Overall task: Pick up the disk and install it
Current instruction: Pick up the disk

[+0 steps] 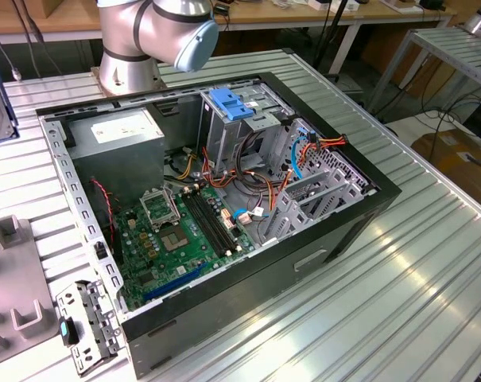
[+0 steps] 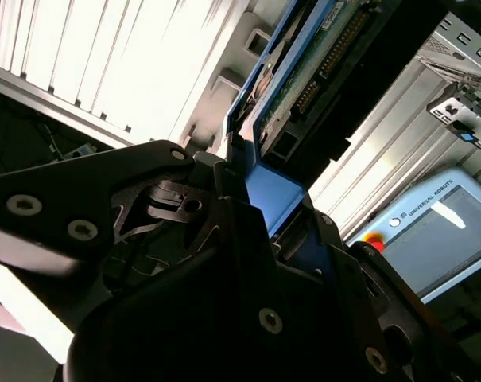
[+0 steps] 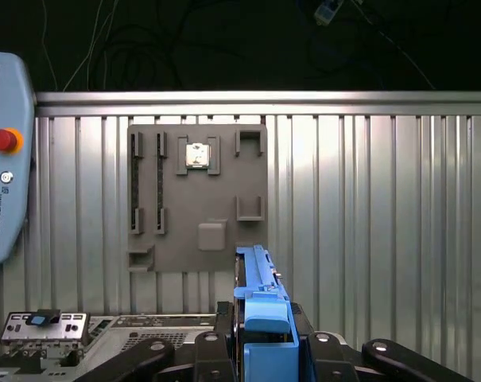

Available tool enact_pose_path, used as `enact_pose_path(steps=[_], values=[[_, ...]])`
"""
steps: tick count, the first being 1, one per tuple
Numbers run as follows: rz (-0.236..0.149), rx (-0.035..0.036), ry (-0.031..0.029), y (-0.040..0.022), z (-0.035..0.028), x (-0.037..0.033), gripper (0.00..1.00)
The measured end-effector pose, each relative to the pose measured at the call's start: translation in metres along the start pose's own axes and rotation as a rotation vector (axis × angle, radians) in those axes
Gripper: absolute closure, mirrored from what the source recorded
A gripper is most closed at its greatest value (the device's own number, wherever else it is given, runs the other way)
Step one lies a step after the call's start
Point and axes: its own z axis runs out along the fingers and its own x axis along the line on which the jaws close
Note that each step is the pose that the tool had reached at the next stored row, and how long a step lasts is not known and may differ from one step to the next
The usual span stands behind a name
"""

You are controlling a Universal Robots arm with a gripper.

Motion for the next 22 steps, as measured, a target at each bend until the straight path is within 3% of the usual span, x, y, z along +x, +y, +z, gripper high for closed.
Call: enact_pose_path(steps=[3, 5, 10, 22], values=[[0.000, 0.0000, 0.0000, -0.0063, 0.0000, -0.0001, 0.63], [0.000, 0.0000, 0.0000, -0.0069, 0.0000, 0.0020, 0.63], [0.000, 0.0001, 0.0001, -0.0103, -0.0001, 0.0190, 0.63], [0.000, -0.0001, 0.0009, -0.0660, 0.0008, 0.0226, 0.63]])
